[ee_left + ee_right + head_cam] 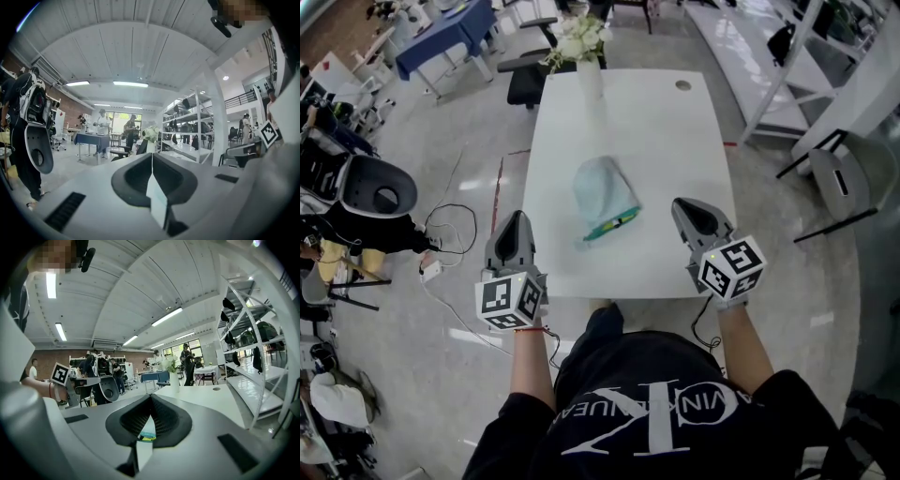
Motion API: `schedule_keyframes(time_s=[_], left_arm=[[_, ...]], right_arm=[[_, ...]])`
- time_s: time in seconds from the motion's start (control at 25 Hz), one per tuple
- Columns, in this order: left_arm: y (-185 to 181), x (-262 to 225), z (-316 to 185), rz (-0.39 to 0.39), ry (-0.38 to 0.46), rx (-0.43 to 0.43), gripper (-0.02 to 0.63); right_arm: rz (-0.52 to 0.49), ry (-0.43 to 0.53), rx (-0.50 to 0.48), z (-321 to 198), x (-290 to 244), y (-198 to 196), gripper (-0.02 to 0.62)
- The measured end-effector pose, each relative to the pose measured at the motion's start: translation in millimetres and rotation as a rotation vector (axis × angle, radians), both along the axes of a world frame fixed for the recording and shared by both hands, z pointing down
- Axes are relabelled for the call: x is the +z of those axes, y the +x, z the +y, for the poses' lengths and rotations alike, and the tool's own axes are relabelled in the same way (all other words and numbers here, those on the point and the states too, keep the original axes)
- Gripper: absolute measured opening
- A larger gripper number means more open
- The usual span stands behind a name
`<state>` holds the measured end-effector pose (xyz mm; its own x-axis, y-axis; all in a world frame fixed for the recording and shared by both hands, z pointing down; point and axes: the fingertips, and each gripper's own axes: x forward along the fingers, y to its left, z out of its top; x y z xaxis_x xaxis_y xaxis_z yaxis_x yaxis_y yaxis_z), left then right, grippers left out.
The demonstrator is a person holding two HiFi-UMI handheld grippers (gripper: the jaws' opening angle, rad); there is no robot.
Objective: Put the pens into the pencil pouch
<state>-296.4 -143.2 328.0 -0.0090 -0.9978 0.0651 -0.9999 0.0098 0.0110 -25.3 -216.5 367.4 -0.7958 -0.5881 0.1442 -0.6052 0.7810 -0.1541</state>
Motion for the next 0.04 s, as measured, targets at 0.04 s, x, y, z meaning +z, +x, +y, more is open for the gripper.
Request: schedule_keyframes(time_s=[0.04], left_arm=[[-1.1,0.6,-0.4,0.0,0.001,-0.001,0.008]], right_arm=[[0.0,0.001,0.0,-0.5,0.6,-0.9,0.009]])
